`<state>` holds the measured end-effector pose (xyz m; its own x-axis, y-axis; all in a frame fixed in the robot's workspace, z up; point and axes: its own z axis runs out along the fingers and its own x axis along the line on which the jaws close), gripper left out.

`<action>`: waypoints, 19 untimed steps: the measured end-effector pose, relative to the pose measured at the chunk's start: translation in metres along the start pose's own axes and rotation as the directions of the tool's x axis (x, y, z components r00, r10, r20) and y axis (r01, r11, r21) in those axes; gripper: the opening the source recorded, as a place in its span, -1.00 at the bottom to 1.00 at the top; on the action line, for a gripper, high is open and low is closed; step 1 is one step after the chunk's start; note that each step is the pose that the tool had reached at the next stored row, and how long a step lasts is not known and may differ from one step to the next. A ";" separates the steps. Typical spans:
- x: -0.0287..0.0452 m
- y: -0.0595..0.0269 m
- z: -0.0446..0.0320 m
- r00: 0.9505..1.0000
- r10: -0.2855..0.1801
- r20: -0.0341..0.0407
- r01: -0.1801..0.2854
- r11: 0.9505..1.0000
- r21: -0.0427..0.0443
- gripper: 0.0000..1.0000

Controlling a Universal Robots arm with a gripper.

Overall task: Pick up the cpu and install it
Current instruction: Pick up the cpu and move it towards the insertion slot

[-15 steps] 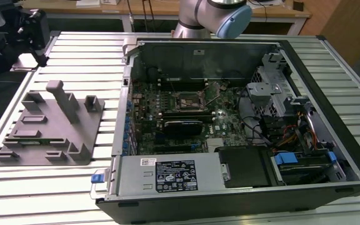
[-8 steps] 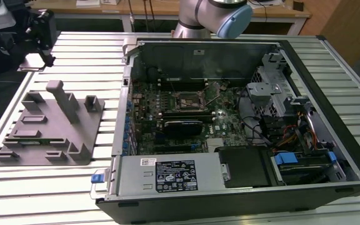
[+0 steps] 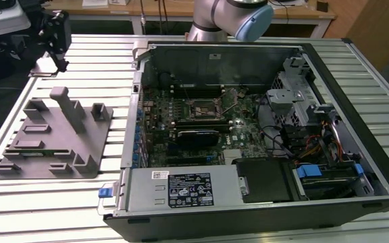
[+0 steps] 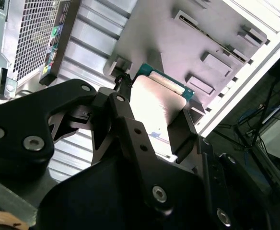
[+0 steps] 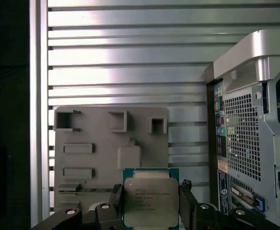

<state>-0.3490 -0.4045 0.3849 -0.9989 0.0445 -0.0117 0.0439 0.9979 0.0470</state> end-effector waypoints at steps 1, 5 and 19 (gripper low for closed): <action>-0.0019 0.0001 0.0000 1.000 0.000 0.000 0.000 1.000 0.000 0.09; -0.0089 0.0004 0.0001 1.000 0.000 0.000 0.000 1.000 0.000 0.09; -0.0340 0.0018 0.0005 1.000 0.000 0.000 0.000 1.000 0.000 0.09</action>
<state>-0.3149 -0.4041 0.3849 -0.9989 0.0446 -0.0117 0.0440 0.9979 0.0469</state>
